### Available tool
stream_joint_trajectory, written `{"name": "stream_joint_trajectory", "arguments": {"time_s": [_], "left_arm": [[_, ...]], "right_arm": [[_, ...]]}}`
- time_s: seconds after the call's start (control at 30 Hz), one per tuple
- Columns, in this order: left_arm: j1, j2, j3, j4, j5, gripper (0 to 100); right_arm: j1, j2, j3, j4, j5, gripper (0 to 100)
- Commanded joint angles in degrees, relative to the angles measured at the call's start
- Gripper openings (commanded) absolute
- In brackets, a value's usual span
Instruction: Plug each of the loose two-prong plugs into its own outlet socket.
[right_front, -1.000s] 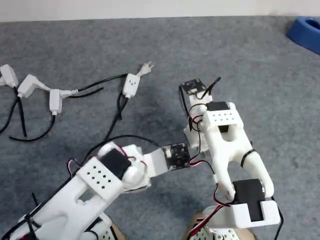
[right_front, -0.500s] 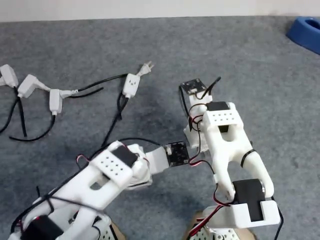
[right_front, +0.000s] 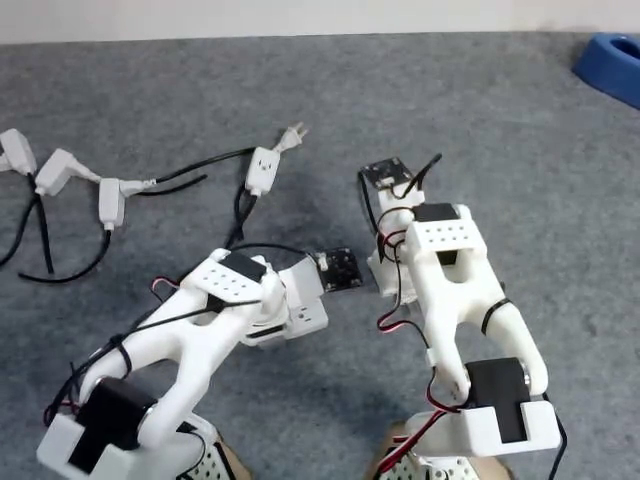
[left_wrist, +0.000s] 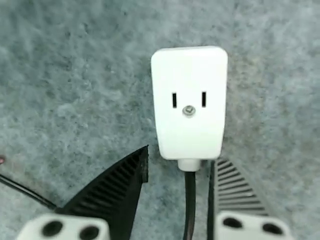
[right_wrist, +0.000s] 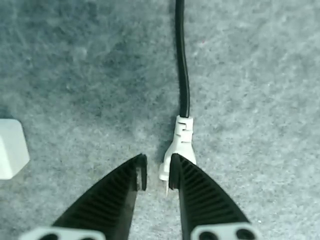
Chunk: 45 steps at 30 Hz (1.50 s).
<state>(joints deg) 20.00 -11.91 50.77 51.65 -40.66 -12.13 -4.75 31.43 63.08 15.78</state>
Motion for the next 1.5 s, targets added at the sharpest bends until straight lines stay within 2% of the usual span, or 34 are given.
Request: {"name": "stream_joint_trajectory", "arguments": {"time_s": [0.0,0.2,0.4,0.57,0.73,0.9,1.07,1.27,1.47], "left_arm": [[-0.2,0.0,-2.1,-1.9,-0.3,20],[-0.5,-7.3,-1.7,-1.6,-0.3,20],[0.5,-14.9,-1.6,5.7,-0.1,23],[2.5,-17.1,-1.9,5.9,0.1,23],[8.9,-17.1,-3.3,5.6,3.5,23],[11.4,-16.8,-5.9,5.5,3.4,23],[10.9,-7.0,-9.7,1.3,3.4,23],[11.0,9.0,-20.4,1.4,3.5,23],[10.2,13.1,-23.9,1.4,2.4,23]], "right_arm": [[3.9,-2.9,-0.6,0.3,-0.6,9.1],[18.4,-2.9,-4.3,0.2,-0.8,9.1],[29.5,-2.9,-4.0,-1.6,1.1,9.1],[37.8,-2.9,2.4,-10.2,1.7,9.1],[43.3,-2.9,10.1,-21.0,1.5,9.1],[50.2,-2.9,12.2,-26.8,1.2,9.1],[52.4,-2.9,12.3,-29.1,1.2,9.1],[52.2,-2.9,12.2,-29.2,1.6,9.1],[52.4,-2.9,12.2,-29.2,1.7,9.1]]}}
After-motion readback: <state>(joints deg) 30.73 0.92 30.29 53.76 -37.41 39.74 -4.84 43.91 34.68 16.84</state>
